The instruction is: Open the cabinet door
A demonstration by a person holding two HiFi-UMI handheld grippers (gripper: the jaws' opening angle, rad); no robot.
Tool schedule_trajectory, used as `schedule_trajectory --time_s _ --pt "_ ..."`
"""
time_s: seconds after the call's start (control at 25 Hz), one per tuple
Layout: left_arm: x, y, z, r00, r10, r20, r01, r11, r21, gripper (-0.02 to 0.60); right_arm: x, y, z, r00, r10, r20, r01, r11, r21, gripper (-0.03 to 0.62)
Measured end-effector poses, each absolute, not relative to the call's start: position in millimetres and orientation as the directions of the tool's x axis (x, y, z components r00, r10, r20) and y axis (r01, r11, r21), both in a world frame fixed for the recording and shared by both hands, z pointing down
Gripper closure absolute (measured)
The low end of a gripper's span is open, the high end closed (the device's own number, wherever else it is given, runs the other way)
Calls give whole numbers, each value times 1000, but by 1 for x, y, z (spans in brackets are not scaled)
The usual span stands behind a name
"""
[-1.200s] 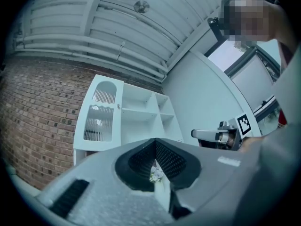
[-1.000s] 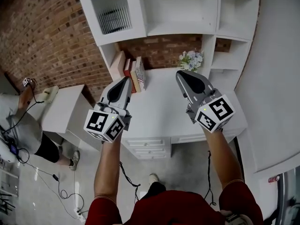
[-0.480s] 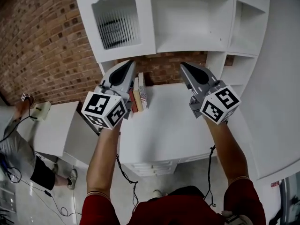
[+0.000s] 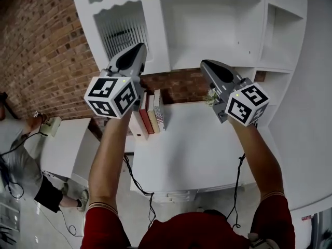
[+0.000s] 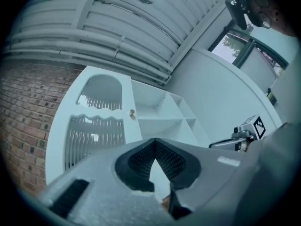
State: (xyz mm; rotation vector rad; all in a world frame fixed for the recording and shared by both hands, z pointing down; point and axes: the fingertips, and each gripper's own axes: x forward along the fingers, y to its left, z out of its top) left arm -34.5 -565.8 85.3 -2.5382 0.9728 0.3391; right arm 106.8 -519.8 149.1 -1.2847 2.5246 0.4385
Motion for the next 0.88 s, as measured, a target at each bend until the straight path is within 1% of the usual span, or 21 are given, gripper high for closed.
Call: schedule_trajectory --time_s 0.08,0.24,0.52,0.68,0.88 --pt "-27 -576 68 717 -597 -359 -693 -661 -287 577 120 -528 139 -574 -727 -376 -807 580 110 582" --pt "-16 -601 40 684 -630 -368 -728 -621 -289 554 139 -541 128 -583 -721 -376 -792 607 65 582" --pt "0 -636 -3 616 -687 -386 -788 -524 -325 479 149 -549 122 -615 -707 -350 -782 604 154 582" --pt "-1 -659 -24 557 -733 -390 -825 -437 -358 445 150 -556 116 -627 -699 -344 -775 605 183 582" --pt "6 -675 -44 518 -752 -409 -839 -352 -415 437 156 -561 116 -629 -701 -336 -775 599 203 582"
